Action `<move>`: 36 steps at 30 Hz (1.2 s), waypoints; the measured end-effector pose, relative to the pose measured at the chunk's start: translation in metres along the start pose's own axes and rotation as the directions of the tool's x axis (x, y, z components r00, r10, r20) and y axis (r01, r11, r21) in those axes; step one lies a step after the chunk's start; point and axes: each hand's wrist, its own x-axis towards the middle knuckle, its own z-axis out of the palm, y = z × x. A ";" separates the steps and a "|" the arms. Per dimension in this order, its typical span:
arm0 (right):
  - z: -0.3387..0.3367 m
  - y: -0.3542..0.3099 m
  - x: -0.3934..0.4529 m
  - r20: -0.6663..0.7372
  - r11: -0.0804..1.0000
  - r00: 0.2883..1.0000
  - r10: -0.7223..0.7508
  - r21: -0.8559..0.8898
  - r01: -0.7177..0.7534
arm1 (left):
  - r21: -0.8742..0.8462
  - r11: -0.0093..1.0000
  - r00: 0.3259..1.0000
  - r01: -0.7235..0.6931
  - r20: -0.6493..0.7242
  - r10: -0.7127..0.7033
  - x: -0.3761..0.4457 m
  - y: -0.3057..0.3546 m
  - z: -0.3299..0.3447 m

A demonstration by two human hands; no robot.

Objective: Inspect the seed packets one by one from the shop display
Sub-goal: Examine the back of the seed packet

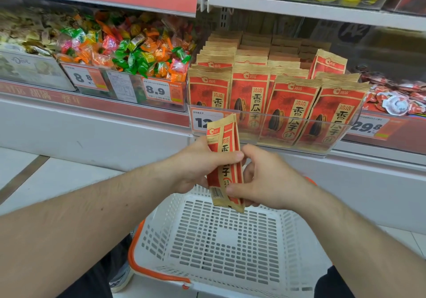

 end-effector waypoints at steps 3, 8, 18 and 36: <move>-0.006 0.005 0.000 0.062 0.991 0.996 -0.059 0.124 0.051 | 0.024 1.000 0.998 -0.011 0.058 0.010 0.000 -0.001 -0.003; -0.005 0.009 0.007 -0.168 0.961 0.975 -0.149 0.209 0.182 | 0.103 0.993 0.976 -0.055 0.216 0.032 -0.003 -0.001 -0.002; -0.003 0.002 0.006 -0.110 0.786 0.980 -0.164 0.586 0.198 | -0.131 0.987 0.835 -0.089 0.530 0.145 0.002 -0.007 -0.004; -0.012 -0.007 -0.006 0.188 0.994 0.978 -0.092 0.076 0.079 | -0.238 0.971 0.974 -0.019 0.217 0.072 0.004 0.001 -0.011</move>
